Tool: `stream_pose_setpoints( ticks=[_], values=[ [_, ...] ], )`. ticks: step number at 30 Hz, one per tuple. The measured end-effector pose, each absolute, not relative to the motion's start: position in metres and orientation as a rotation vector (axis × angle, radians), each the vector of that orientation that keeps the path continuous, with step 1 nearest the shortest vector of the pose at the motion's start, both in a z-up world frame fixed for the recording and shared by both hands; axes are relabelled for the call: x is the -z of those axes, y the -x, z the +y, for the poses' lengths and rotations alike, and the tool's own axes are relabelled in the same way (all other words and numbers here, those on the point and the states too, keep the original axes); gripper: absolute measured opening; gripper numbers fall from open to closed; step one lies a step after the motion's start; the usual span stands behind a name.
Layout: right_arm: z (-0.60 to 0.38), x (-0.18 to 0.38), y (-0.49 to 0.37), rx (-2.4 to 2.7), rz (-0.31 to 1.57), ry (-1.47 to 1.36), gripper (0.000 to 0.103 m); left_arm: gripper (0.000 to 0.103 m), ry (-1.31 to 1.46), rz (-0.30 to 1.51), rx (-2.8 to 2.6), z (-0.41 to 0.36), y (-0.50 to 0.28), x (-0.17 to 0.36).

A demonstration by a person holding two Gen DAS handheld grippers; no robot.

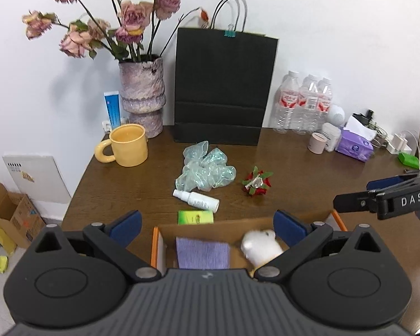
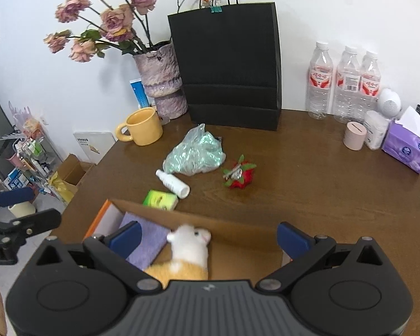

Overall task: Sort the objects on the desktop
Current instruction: 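Move both tools over the table toward the spray bottle and red flower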

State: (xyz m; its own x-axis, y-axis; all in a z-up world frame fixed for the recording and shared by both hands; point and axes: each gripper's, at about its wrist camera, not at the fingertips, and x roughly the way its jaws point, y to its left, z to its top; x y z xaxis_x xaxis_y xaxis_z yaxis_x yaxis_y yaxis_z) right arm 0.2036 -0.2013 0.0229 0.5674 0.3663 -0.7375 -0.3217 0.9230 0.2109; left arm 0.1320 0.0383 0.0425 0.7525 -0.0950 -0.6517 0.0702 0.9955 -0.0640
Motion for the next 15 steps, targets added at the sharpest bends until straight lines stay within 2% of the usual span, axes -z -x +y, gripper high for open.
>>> stream_pose_setpoints(
  ticks=[7,15],
  values=[
    [-0.193,-0.019,-0.280,-0.351,0.947,-0.095,0.103,0.103,0.131,0.799,0.026,0.039,-0.207,-0.043],
    [-0.182,0.027,-0.353,-0.283,1.025,-0.081,0.099,0.103,0.229,0.894,-0.097,0.051,-0.282,-0.012]
  ],
)
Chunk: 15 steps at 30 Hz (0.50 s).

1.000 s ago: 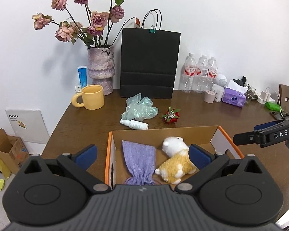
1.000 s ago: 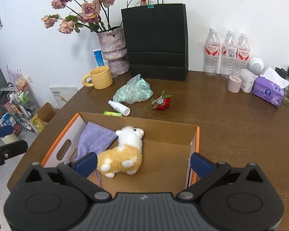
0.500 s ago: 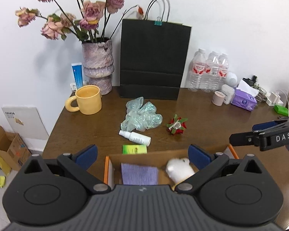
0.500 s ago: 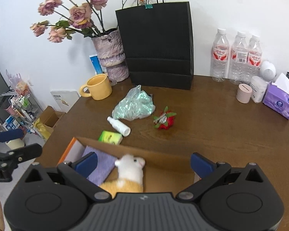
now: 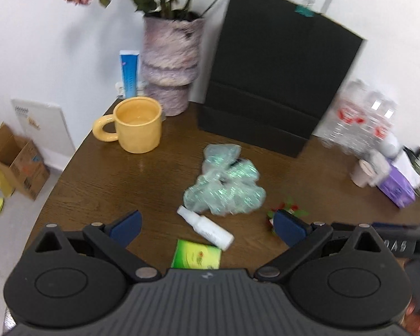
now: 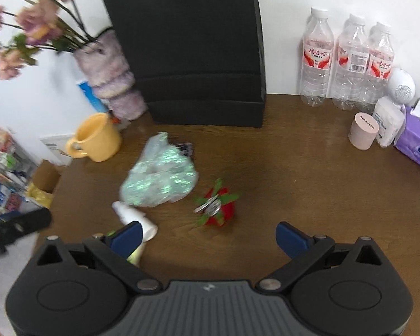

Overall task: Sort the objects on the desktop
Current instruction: 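Move both tools over the table toward the spray bottle and red flower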

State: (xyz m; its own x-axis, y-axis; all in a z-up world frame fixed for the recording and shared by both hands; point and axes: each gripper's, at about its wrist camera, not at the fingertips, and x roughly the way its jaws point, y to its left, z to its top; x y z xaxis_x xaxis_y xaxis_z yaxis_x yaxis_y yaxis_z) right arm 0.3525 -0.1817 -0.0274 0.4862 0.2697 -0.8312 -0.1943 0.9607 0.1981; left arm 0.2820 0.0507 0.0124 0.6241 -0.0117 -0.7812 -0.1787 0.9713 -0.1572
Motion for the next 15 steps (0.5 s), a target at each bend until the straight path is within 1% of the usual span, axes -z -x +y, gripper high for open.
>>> stream_pose_setpoints(
  ticks=[2,5,7,10,11,15],
  values=[
    [-0.181,0.042,-0.368,-0.270,1.048,-0.091,0.096,0.102,0.245,0.923,-0.123,0.054,-0.299,-0.002],
    [-0.181,0.063,-0.386,-0.256,1.074,-0.120,0.094,0.099,0.269,0.971,-0.153,0.058,-0.322,0.017],
    [-0.180,0.075,-0.395,-0.241,1.081,-0.135,0.092,0.095,0.303,1.005,-0.169,0.061,-0.335,0.032],
    [-0.178,0.093,-0.406,-0.223,1.089,-0.153,0.087,0.085,0.363,1.054,-0.173,0.064,-0.350,0.053],
    [-0.176,0.098,-0.409,-0.223,1.098,-0.157,0.086,0.078,0.374,1.070,-0.172,0.064,-0.355,0.059],
    [-0.171,0.115,-0.418,-0.223,1.132,-0.153,0.086,0.070,0.385,1.119,-0.149,0.064,-0.364,0.077]
  ],
)
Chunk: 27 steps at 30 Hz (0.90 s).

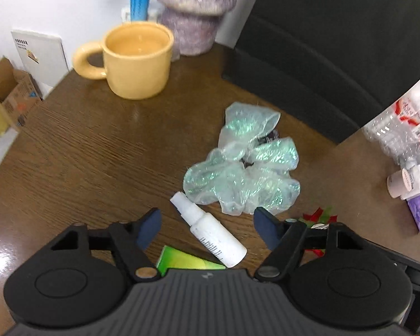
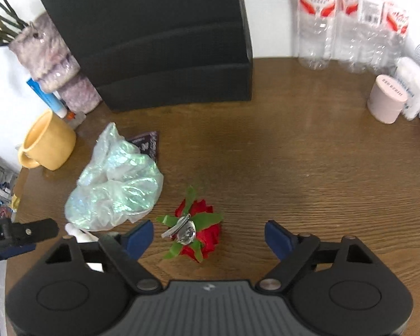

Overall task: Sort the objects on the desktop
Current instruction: 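Move both tools over the table toward the spray bottle and red flower, then grasp the white spray bottle with the left tool while the right tool grasps the red flower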

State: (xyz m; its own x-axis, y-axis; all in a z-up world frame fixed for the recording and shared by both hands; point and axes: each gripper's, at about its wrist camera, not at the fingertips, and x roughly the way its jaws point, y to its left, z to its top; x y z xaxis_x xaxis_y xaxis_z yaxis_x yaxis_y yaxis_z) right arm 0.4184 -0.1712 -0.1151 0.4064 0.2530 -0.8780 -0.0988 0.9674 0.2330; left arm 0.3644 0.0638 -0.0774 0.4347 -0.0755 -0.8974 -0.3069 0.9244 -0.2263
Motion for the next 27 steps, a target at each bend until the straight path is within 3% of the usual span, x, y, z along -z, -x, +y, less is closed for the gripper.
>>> stream_pose_setpoints(
  ticks=[11,13,15,16,19,27],
  values=[
    [-0.150,0.142,-0.432,-0.200,1.176,-0.121,0.074,0.065,0.363,1.194,-0.113,0.054,-0.376,0.105],
    [-0.147,0.145,-0.432,-0.200,1.177,-0.119,0.071,0.061,0.366,1.207,-0.110,0.053,-0.377,0.110],
    [-0.146,0.147,-0.433,-0.198,1.170,-0.117,0.066,0.048,0.362,1.224,-0.110,0.052,-0.378,0.115],
    [-0.146,0.147,-0.433,-0.197,1.166,-0.116,0.059,0.046,0.362,1.232,-0.111,0.051,-0.378,0.117],
    [-0.144,0.146,-0.434,-0.196,1.159,-0.099,0.048,0.043,0.377,1.233,-0.098,0.052,-0.378,0.119],
    [-0.135,0.145,-0.428,-0.200,1.130,-0.030,0.042,0.038,0.334,1.193,-0.070,0.045,-0.374,0.115]
  ],
)
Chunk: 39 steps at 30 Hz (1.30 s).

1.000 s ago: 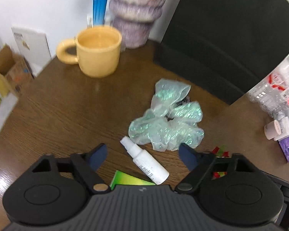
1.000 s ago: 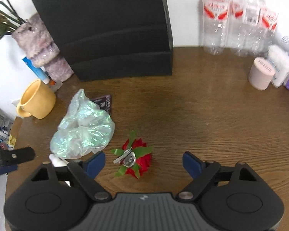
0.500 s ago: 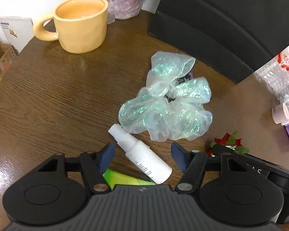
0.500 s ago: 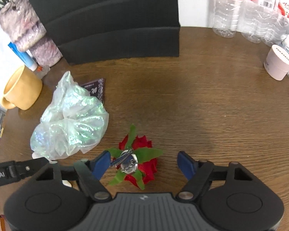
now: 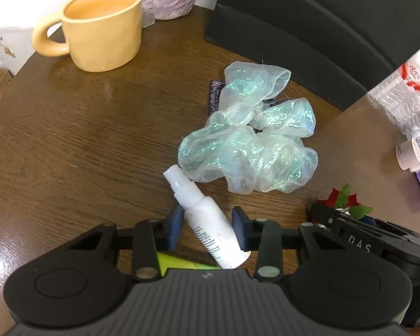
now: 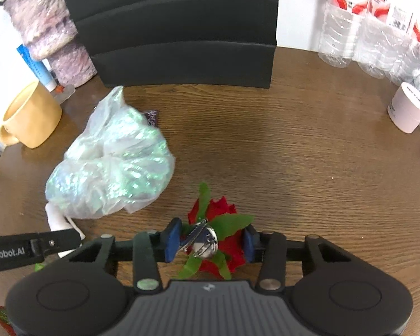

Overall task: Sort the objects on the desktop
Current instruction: 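Grasp the white spray bottle with the left tool while the right tool grasps the red flower, then lift the spray bottle and red flower with both tools toward the box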

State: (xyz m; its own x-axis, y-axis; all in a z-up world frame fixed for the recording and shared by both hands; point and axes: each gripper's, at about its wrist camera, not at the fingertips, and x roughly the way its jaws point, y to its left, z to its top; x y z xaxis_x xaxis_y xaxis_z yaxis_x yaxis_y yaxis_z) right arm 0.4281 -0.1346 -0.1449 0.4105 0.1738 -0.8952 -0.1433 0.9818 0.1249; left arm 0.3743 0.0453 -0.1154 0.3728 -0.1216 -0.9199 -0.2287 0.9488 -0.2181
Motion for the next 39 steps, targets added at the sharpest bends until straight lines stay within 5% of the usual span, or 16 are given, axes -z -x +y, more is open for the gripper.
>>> stream_pose_setpoints(
  ticks=[4,22,25,28,31,39],
  values=[
    [-0.137,0.141,-0.426,-0.204,1.124,-0.040,0.035,0.035,0.350,1.190,-0.056,0.047,-0.373,0.114],
    [-0.145,0.132,-0.413,-0.200,1.093,-0.081,0.035,0.029,0.356,1.174,-0.018,0.052,-0.366,0.116],
    [-0.143,0.134,-0.412,-0.201,1.099,-0.083,0.035,0.031,0.339,1.196,-0.033,0.049,-0.369,0.120],
    [-0.142,0.135,-0.412,-0.204,1.103,-0.083,0.035,0.047,0.281,1.258,-0.022,0.039,-0.370,0.126],
    [-0.141,0.135,-0.411,-0.203,1.103,-0.082,0.035,0.037,0.210,1.250,-0.041,0.029,-0.367,0.127],
    [-0.144,0.132,-0.407,-0.210,1.094,-0.073,0.034,0.032,0.214,1.170,-0.095,0.039,-0.361,0.125]
  ],
)
